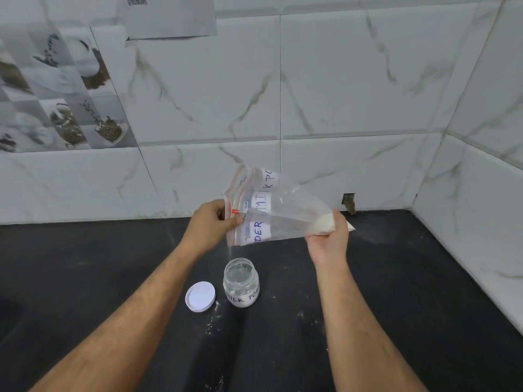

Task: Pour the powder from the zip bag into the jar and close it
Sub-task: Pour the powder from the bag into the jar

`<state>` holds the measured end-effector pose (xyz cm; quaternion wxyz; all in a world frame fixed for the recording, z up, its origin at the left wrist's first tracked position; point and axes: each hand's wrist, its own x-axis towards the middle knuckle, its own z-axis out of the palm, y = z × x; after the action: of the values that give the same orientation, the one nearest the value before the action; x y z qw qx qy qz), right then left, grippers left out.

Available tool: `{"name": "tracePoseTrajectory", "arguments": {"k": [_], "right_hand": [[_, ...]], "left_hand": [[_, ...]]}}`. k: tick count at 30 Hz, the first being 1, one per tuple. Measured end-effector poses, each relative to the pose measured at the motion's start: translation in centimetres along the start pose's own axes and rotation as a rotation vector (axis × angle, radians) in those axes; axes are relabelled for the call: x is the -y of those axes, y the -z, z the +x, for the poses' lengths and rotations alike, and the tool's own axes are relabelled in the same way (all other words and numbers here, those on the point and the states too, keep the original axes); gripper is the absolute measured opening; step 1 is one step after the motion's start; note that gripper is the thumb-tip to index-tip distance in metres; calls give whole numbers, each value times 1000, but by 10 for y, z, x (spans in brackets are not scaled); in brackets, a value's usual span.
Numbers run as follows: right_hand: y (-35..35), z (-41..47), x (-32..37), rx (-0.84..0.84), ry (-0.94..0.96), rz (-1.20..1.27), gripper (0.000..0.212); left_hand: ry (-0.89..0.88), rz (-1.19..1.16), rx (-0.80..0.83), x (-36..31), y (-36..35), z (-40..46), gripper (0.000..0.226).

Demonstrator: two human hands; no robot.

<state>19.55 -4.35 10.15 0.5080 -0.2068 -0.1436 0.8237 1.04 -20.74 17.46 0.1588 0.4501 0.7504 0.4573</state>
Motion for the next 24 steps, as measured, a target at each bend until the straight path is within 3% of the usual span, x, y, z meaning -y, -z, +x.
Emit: {"name": "tracePoseTrajectory", "arguments": {"k": [10,17,20,24], "right_hand": [[-6,-3,0,-40,27,-150,22],[-7,-6,-4,-72,45,-281,31],[-12,-5,-2,-59,80,-345,21],[-19,-6,-3,-33,135,-399,10]], "left_hand": [[-82,69,123,32,5,-5,25],[8,-42,211,57,0,-4,31],[45,-112,290,71,-2,-6,35],[113,-186,331,87,-7,-8,25]]}}
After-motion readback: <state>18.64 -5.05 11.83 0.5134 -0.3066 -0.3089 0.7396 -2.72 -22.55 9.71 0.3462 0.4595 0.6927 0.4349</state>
